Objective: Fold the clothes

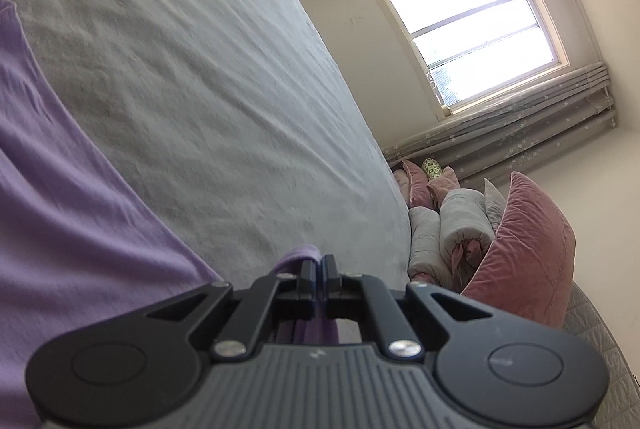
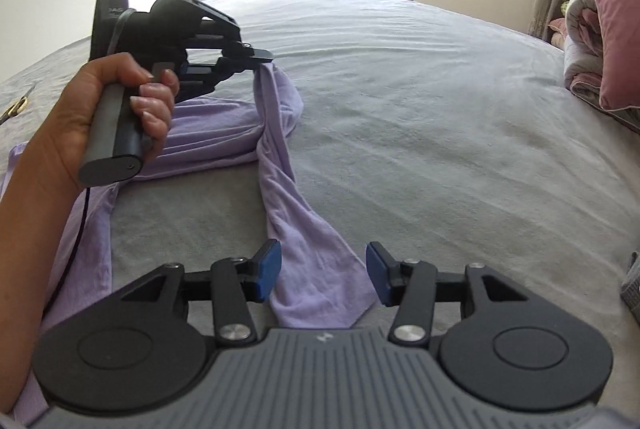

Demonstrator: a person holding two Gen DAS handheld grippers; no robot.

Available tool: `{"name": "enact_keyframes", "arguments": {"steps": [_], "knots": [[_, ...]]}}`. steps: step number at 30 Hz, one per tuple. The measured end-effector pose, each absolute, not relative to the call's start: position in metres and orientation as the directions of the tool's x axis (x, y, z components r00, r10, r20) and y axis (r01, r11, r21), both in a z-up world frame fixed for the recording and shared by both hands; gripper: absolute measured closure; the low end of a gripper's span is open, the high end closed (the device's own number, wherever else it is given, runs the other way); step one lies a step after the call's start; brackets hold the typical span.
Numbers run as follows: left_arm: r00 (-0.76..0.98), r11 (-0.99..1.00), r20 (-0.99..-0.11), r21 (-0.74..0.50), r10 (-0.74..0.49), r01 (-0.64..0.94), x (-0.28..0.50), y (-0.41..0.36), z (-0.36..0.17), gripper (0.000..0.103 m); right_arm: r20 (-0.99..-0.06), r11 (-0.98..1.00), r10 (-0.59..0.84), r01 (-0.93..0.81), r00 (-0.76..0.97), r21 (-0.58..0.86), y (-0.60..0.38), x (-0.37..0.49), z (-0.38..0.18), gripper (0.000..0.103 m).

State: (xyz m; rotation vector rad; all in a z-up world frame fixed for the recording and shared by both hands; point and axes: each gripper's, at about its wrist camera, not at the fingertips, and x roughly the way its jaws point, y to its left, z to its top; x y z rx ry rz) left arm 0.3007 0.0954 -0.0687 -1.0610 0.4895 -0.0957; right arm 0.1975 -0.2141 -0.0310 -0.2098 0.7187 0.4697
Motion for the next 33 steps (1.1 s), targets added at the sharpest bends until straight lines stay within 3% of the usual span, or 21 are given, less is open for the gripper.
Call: {"name": "enact_keyframes", "arguments": {"steps": [2,3,4,6,7,14,20,23,25,32,33], "knots": [[0.887,0.497,-0.343,-0.854,-0.309,-0.157,0.301,0.095,-0.069,0.101,-0.692,0.887,0.31,-0.46,0.652,-0.036,-0.217,0.203,-0.041,0.055],[0.887,0.498,-0.344,-0.853,-0.309,-0.158,0.302,0.095,-0.069,0.101,-0.702,0.891,0.297,-0.453,0.647,-0.04,-0.217,0.206,-0.046,0.065],[0.886,0.499,-0.346,-0.852,-0.308,-0.159,0.303,0.095,-0.069,0.101,-0.712,0.894,0.284,-0.445,0.643,-0.045,-0.217,0.208,-0.051,0.084],[0.885,0.499,-0.35,-0.851,-0.306,-0.164,0.303,0.095,-0.07,0.101,-0.703,0.892,0.306,-0.451,0.642,-0.023,-0.219,0.207,-0.054,0.099],[0.885,0.499,-0.352,-0.851,-0.304,-0.167,0.303,0.095,-0.07,0.101,-0.696,0.893,0.312,-0.449,0.647,-0.017,-0.219,0.205,-0.051,0.099],[0.882,0.503,-0.37,-0.844,-0.291,-0.188,0.302,0.096,-0.072,0.101,-0.605,0.806,0.509,-0.586,0.612,0.085,-0.213,0.174,-0.01,0.099],[0.883,0.492,-0.371,-0.848,-0.286,-0.197,0.3,0.101,-0.073,0.101,-0.682,0.678,0.591,-0.724,0.431,0.129,-0.177,0.157,-0.024,0.098],[0.882,0.491,-0.37,-0.849,-0.291,-0.194,0.301,0.1,-0.073,0.101,-0.698,0.692,0.556,-0.717,0.451,0.088,-0.174,0.155,-0.03,0.084],[0.882,0.493,-0.369,-0.849,-0.294,-0.191,0.301,0.1,-0.073,0.101,-0.679,0.734,0.54,-0.673,0.498,0.089,-0.186,0.159,-0.029,0.06],[0.881,0.494,-0.368,-0.849,-0.297,-0.188,0.298,0.102,-0.074,0.101,-0.709,0.822,0.463,-0.557,0.532,0.119,-0.207,0.181,-0.048,0.058],[0.881,0.494,-0.367,-0.849,-0.297,-0.188,0.298,0.103,-0.074,0.101,-0.718,0.819,0.46,-0.561,0.523,0.116,-0.206,0.182,-0.053,0.063]]}}
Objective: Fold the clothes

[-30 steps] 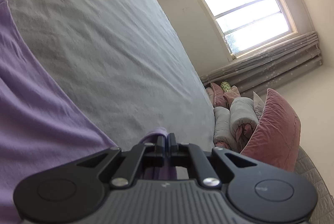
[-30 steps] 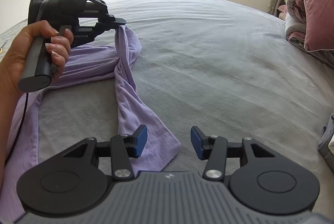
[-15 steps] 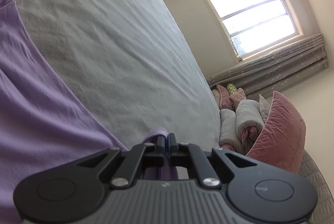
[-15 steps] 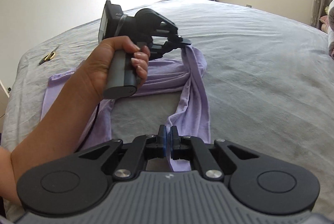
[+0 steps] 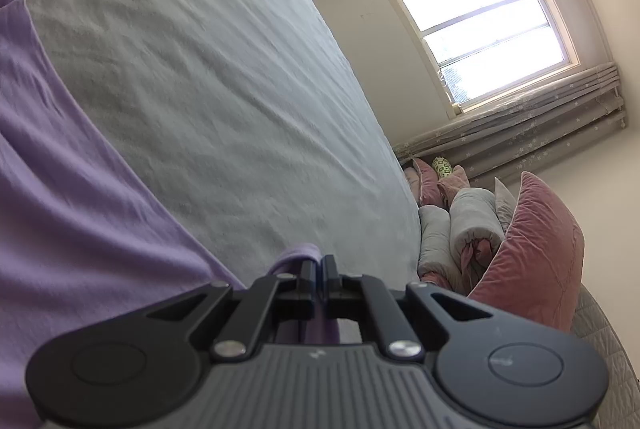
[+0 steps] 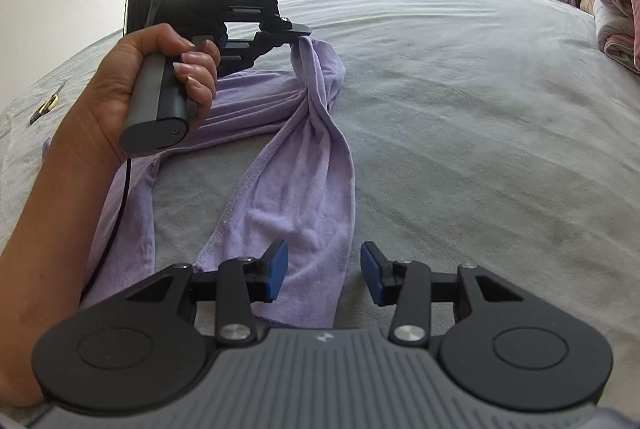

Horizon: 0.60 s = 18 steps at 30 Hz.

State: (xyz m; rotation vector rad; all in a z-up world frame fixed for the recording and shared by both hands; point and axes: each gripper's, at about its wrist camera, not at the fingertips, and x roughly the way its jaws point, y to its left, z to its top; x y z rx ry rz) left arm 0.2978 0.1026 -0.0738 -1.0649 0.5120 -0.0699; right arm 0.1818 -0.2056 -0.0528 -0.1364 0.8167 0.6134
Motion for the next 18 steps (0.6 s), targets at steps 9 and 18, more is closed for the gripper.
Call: {"name": "enact_keyframes", "arguments": {"steps": [9,18], "knots": [[0.892,0.47,-0.32,-0.871,-0.32,-0.144,0.298,0.1,-0.071,0.101,-0.691,0.852,0.32,-0.516,0.648,-0.088,-0.219,0.2,-0.032,0.101],[0.885,0.401,-0.238,-0.914,-0.399,-0.065,0.304,0.09,-0.08,0.101,-0.51,0.854,-0.03,-0.243,0.86,-0.46,-0.251,0.272,-0.008,0.102]]}}
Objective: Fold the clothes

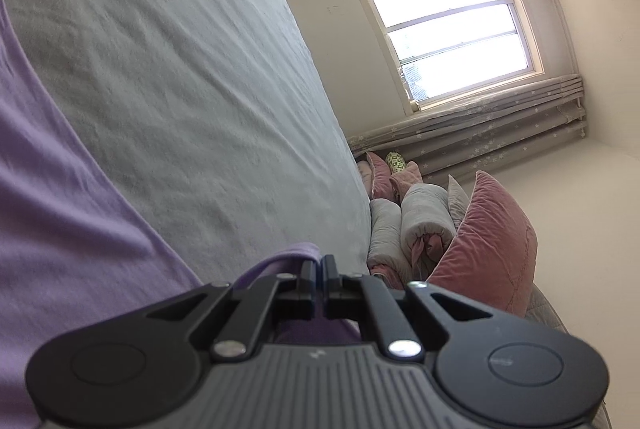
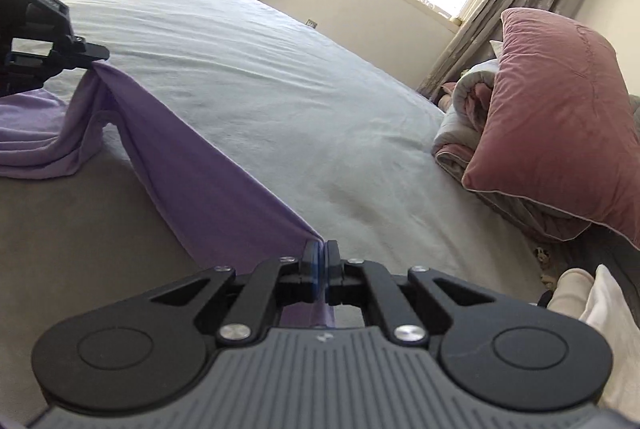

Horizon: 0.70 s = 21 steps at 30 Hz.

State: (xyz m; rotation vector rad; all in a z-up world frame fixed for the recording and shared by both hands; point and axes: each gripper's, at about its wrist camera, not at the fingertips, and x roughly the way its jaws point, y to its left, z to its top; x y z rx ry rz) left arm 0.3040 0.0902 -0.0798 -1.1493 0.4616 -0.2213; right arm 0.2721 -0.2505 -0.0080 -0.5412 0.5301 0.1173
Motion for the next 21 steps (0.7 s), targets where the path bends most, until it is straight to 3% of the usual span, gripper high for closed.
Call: {"name": "enact_keyframes", "arguments": {"steps": [6,12,21], "knots": [[0.89,0.415,-0.22,-0.909,-0.398,-0.039,0.307,0.085,-0.084,0.101,-0.483,0.864,-0.05,-0.204,0.874,-0.46,-0.261,0.294,0.0,0.102],[0.888,0.405,-0.227,-0.913,-0.399,-0.052,0.314,0.084,-0.1,0.101,-0.513,0.857,-0.051,-0.226,0.857,-0.463,-0.257,0.329,-0.003,0.102],[0.873,0.547,-0.344,-0.83,-0.346,-0.11,0.325,0.068,-0.102,0.101,-0.592,0.906,-0.049,-0.213,0.805,-0.365,-0.256,0.404,-0.038,0.102]]}}
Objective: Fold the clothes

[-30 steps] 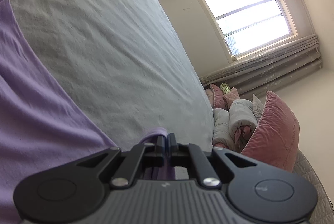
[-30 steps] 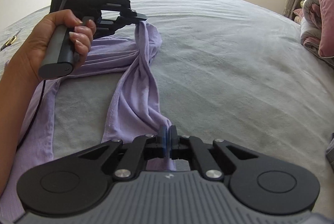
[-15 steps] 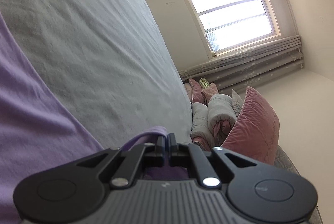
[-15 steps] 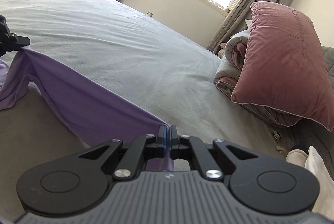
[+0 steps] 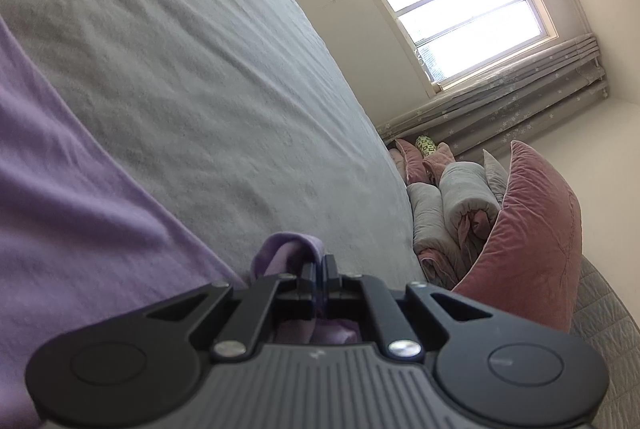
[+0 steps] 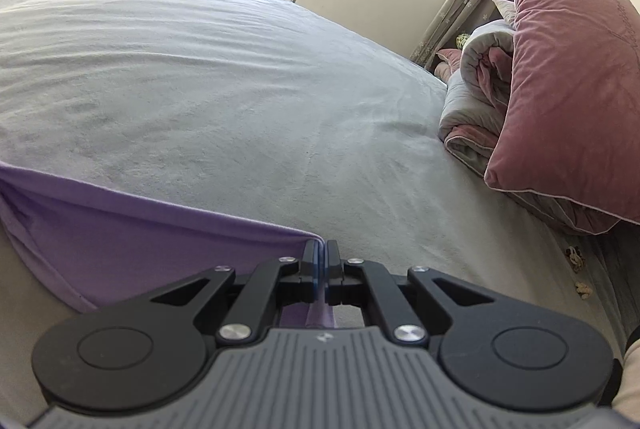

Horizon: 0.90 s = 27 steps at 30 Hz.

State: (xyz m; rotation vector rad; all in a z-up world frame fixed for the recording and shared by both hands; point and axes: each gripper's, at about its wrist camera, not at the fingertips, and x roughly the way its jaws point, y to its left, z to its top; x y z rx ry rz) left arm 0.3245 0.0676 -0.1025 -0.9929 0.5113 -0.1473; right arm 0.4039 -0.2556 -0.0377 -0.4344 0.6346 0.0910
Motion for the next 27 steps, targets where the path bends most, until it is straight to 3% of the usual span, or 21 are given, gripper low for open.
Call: {"name": "enact_keyframes", "arguments": {"steps": [2,5,7,9,13,16,19,24,27], "knots": [[0.871,0.558,-0.353,-0.822,-0.343,-0.113,0.325,0.067,-0.102,0.1,-0.617,0.937,-0.029,-0.194,0.786,-0.291,-0.259,0.416,-0.048,0.1],[0.871,0.562,-0.347,-0.821,-0.347,-0.103,0.324,0.066,-0.099,0.086,-0.63,0.977,-0.003,-0.133,0.777,-0.169,-0.269,0.421,-0.052,0.088],[0.871,0.568,-0.34,-0.819,-0.355,-0.088,0.322,0.066,-0.095,0.074,-0.614,0.994,0.022,-0.084,0.789,-0.073,-0.281,0.409,-0.046,0.063],[0.87,0.593,-0.343,-0.801,-0.354,-0.075,0.321,0.062,-0.091,0.069,-0.591,0.999,0.048,-0.033,0.806,0.037,-0.296,0.389,-0.038,0.055],[0.862,0.644,-0.359,-0.763,-0.357,-0.052,0.319,0.052,-0.082,0.06,-0.565,0.962,0.13,0.035,0.815,0.27,-0.322,0.346,-0.042,0.055],[0.844,0.707,-0.405,-0.706,-0.353,-0.043,0.321,0.04,-0.075,0.052,-0.542,0.925,0.156,0.07,0.826,0.373,-0.328,0.333,-0.056,0.054],[0.82,0.787,-0.467,-0.616,-0.33,-0.035,0.324,0.026,-0.067,0.051,-0.473,0.885,0.168,0.08,0.865,0.459,-0.331,0.328,-0.068,0.054],[0.777,0.914,-0.555,-0.4,-0.298,0.065,0.334,-0.018,-0.043,0.046,-0.394,0.82,0.222,0.048,0.892,0.571,-0.342,0.328,-0.076,0.056],[0.745,0.966,-0.618,-0.211,-0.252,0.152,0.362,-0.064,-0.031,0.045,-0.39,0.803,0.206,0.073,0.897,0.592,-0.347,0.325,-0.073,0.059]]}}
